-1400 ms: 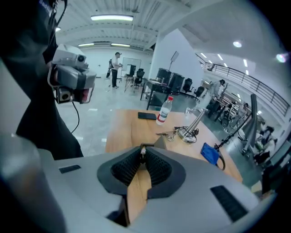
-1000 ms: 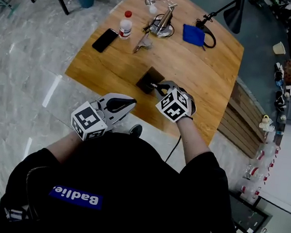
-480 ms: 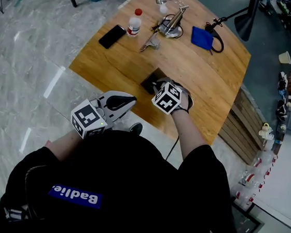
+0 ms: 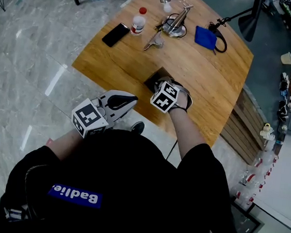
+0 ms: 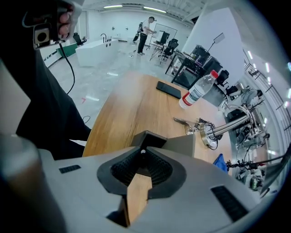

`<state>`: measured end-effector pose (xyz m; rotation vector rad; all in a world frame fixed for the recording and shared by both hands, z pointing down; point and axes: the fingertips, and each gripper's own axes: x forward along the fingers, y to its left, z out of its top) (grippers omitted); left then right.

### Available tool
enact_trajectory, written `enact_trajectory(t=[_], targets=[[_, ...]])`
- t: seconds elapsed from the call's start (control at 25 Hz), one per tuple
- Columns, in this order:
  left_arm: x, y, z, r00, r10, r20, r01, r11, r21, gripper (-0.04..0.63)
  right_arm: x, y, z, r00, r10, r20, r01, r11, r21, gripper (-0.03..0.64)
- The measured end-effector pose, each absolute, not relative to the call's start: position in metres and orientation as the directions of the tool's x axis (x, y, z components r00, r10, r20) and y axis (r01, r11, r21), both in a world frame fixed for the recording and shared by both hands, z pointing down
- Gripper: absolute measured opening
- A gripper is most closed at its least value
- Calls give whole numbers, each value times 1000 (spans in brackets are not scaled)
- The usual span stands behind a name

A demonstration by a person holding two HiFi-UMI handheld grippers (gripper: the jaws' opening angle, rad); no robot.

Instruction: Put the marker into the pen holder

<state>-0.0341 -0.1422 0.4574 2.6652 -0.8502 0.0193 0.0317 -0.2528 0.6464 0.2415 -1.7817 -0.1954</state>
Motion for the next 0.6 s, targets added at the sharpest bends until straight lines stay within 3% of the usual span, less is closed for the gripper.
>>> enact_trajectory(t=[0.24,0.6], targets=[[-34,-136,453,830,-546,110,-551,-775,310,9,29,-247,641,-227,-294,928,-60,956,288,55],[-22,-134,443,863,-494,106,-502,-813,296,9,25,-231,588,-340,-330,881,-168,943,288,66]])
